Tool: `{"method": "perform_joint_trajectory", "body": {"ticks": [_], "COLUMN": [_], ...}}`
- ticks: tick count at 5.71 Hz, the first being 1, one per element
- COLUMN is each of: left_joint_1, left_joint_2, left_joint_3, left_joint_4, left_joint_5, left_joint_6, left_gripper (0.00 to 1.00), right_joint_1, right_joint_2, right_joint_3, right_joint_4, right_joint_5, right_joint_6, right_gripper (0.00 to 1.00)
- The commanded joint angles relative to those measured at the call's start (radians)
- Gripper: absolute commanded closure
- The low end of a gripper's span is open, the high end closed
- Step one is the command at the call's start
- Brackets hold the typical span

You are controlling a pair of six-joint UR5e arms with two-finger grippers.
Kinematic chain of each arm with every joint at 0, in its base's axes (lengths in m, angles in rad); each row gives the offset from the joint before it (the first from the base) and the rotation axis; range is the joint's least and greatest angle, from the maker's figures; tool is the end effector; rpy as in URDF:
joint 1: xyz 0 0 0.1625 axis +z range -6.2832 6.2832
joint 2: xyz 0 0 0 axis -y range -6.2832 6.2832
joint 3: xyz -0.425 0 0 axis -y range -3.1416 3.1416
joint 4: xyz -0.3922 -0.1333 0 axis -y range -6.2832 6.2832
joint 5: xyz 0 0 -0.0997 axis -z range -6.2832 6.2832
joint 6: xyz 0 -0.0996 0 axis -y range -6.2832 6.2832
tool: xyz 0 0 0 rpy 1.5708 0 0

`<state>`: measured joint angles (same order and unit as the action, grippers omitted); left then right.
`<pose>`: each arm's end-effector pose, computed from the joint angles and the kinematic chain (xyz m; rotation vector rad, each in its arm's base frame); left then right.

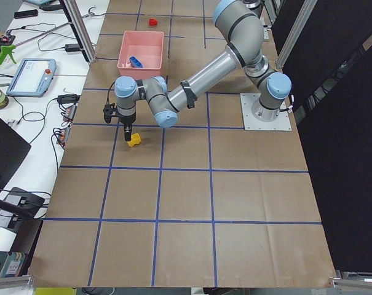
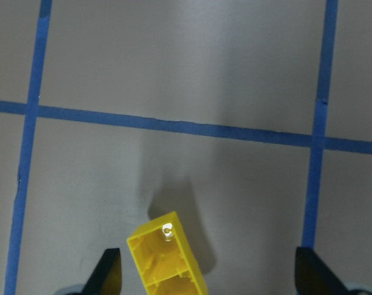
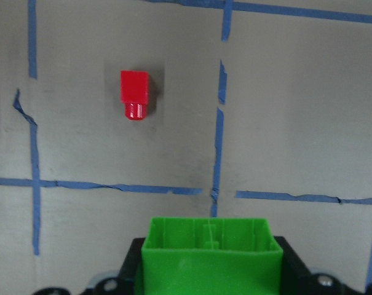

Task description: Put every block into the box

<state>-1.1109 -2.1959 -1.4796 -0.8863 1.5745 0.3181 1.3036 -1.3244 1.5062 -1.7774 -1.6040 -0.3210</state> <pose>0.1915 -0.6861 0.2240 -0.2182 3.0660 -0.2124 -0.0308 -0.6049 0.4067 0.0828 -3.1014 0.0219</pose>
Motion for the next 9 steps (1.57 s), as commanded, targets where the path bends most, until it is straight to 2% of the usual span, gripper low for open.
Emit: {"method": "perform_joint_trajectory", "body": {"ticks": [1,2,3,4,5,6,7,8,9], "left_joint_1": [0.003,0.003,0.005,0.005,0.005,-0.004,-0.042,-0.140,-0.237], "left_joint_2": [-0.036,-0.036,-0.033,-0.033,-0.016,0.028,0.092,0.154,0.188], "left_joint_3": [-0.016,-0.036,-0.039,-0.022,-0.010,-0.020,-0.027,-0.007,-0.005], "left_joint_4": [0.000,0.001,0.001,0.001,0.004,-0.009,-0.082,-0.170,-0.187], "left_joint_5": [0.053,0.061,0.058,0.053,0.042,-0.026,-0.056,-0.047,-0.042], "left_joint_6": [-0.002,-0.010,-0.016,-0.010,-0.005,-0.010,-0.013,-0.036,-0.259], "left_gripper": [0.00,0.20,0.71,0.87,0.92,0.93,0.93,0.93,0.92], "right_joint_1": [0.257,0.364,0.452,0.501,0.511,0.513,0.513,0.499,0.468], "right_joint_2": [0.115,0.207,0.334,0.437,0.479,0.493,0.485,0.464,0.430], "right_joint_3": [-0.113,-0.214,-0.345,-0.424,-0.425,-0.425,-0.426,-0.437,-0.445], "right_joint_4": [-0.005,-0.005,-0.007,-0.007,-0.011,-0.019,-0.023,-0.019,-0.004], "right_joint_5": [0.012,0.013,0.015,0.018,0.039,0.067,0.068,0.068,0.062], "right_joint_6": [0.382,0.527,0.636,0.678,0.680,0.680,0.680,0.669,0.649], "right_gripper": [0.48,0.47,0.47,0.47,0.47,0.38,0.01,0.01,0.01]}}
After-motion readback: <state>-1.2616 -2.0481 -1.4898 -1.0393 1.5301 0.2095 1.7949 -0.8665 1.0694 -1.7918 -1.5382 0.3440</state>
